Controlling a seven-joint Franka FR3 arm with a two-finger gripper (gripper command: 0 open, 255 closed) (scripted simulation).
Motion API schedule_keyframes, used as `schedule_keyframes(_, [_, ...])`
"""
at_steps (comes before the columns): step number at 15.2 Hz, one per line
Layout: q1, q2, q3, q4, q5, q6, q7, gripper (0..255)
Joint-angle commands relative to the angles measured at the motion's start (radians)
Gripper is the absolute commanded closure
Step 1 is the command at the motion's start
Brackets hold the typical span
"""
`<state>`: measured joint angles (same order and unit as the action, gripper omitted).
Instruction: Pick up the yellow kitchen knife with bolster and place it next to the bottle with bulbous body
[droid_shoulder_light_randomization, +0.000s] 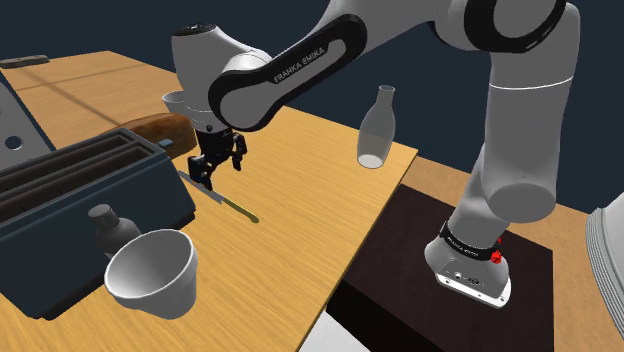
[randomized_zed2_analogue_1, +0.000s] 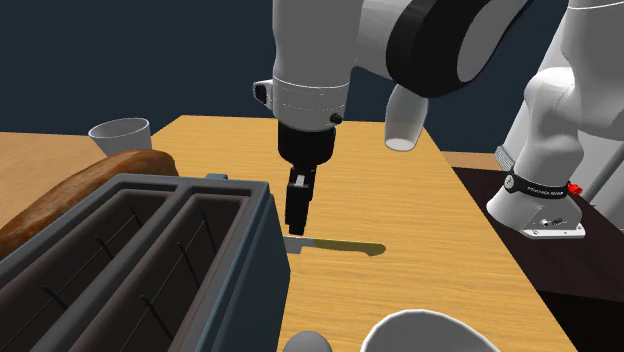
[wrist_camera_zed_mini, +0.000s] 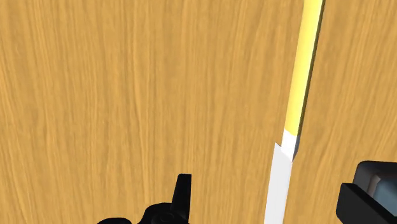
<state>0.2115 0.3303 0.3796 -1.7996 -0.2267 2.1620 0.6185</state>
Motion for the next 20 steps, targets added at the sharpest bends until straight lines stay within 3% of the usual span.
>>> schedule_keyframes(1, [0.032,0.080,-0.006,0.087,-0.034,-0.008,0.034,0])
schedule_keyframes(2, [0.044,0.109,-0.010,0.122,-0.045,-0.013,0.044,0])
schedule_keyframes(10, [0.052,0.164,-0.026,0.100,-0.071,0.061,0.060,0])
schedule_keyframes(17, [0.052,0.164,-0.027,0.100,-0.071,0.061,0.060,0])
schedule_keyframes(18, [0.051,0.164,-0.027,0.099,-0.071,0.062,0.059,255])
schedule_keyframes(20, [0.051,0.163,-0.027,0.099,-0.071,0.061,0.059,255])
